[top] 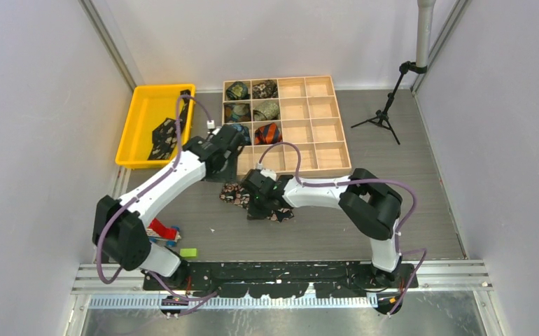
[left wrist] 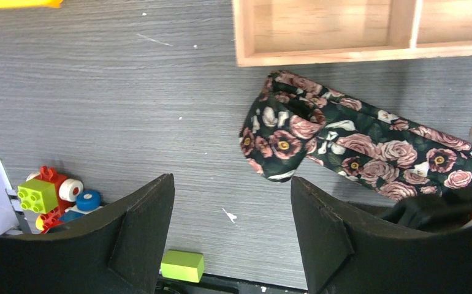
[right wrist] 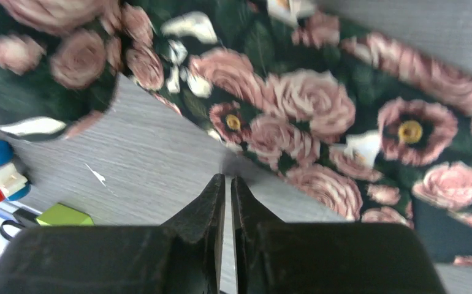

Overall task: Roll the ties
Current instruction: Roll the tie at the center of the board.

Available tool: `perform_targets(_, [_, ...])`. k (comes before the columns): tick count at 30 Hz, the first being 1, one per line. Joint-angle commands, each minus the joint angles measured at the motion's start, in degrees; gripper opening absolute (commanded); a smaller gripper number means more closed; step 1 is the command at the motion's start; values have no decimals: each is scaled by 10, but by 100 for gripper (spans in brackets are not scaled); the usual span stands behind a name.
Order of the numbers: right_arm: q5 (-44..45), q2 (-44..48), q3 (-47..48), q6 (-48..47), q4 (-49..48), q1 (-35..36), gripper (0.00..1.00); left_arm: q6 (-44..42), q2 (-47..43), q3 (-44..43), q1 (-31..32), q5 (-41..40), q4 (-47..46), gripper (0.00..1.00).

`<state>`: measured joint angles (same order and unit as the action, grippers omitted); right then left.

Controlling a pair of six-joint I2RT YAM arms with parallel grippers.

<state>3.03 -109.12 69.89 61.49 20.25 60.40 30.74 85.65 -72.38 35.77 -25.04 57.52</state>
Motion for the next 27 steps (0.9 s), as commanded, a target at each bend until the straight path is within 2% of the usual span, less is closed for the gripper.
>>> perform_targets(1, [-5, -20, 8, -9, 0, -25, 14, -37, -46, 46, -65, 43, -27, 71])
perform_targets(9, [-1, 20, -65, -4, 5, -75, 13, -53, -62, 105, -140, 130, -94, 69])
perform_targets(12, [4, 43, -81, -21, 18, -93, 13, -49, -55, 116, -146, 148, -113, 68])
perform_targets(19, [-14, 92, -69, -86, 72, -104, 14, -32, -70, 148, -157, 184, -163, 67])
perform_targets(24, [-80, 133, -61, -112, 43, -98, 15, -15, -134, 249, -193, 266, -277, 68])
perform_targets(27, [-97, 134, -26, -125, 35, -85, 17, -6, -168, 280, -201, 267, -297, 67])
